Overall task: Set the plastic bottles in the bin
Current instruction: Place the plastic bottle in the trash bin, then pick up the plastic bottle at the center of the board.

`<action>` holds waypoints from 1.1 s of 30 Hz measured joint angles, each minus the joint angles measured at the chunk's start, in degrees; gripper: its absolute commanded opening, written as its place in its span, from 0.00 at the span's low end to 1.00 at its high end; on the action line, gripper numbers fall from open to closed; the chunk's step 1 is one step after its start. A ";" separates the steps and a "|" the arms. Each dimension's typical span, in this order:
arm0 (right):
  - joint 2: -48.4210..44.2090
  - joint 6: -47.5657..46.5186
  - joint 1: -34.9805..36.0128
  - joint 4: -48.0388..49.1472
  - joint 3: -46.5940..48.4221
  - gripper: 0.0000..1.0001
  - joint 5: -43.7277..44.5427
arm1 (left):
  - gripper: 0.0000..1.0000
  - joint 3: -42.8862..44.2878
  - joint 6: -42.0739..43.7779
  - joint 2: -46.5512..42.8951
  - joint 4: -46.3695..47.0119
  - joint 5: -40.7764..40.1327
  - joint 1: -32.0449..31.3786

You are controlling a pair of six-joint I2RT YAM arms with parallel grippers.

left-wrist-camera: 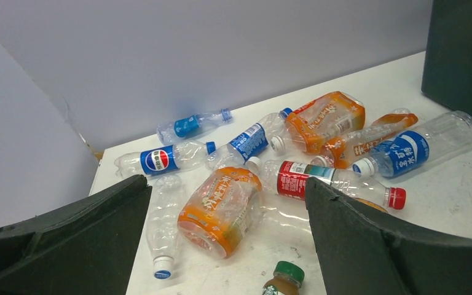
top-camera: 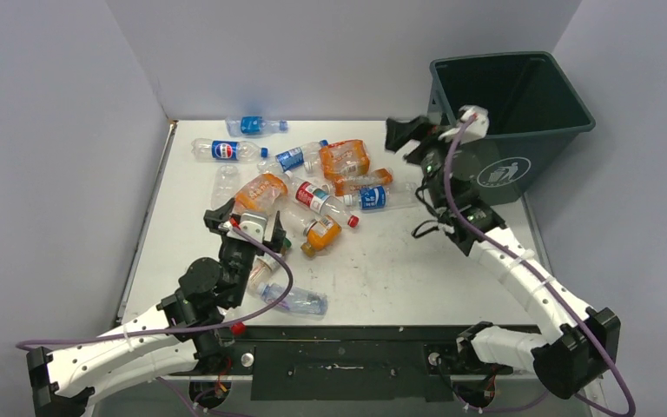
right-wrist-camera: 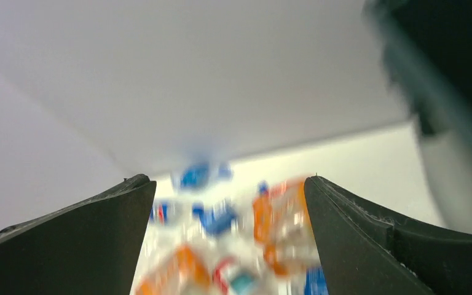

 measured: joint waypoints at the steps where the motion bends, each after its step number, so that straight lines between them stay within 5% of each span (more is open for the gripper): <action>1: -1.01 1.55 0.81 0.57 -4.39 0.96 -2.01 | 0.96 0.02 0.09 -0.02 -0.26 0.24 -0.35; 7: -0.04 6.19 5.35 -2.03 -25.79 0.96 -13.77 | 0.96 1.55 -1.40 1.53 -5.51 5.95 -1.31; 16: -0.61 8.33 5.68 1.38 -39.52 0.97 -20.20 | 0.96 5.75 -6.23 9.01 -14.95 16.79 -1.60; 25: 0.15 9.42 5.68 9.46 -47.39 0.97 -21.22 | 0.96 7.65 -8.72 9.70 -20.26 22.84 -1.77; 33: 11.08 9.57 5.60 19.47 -46.34 0.95 -22.95 | 0.96 8.33 -9.62 10.40 -21.14 25.99 -1.84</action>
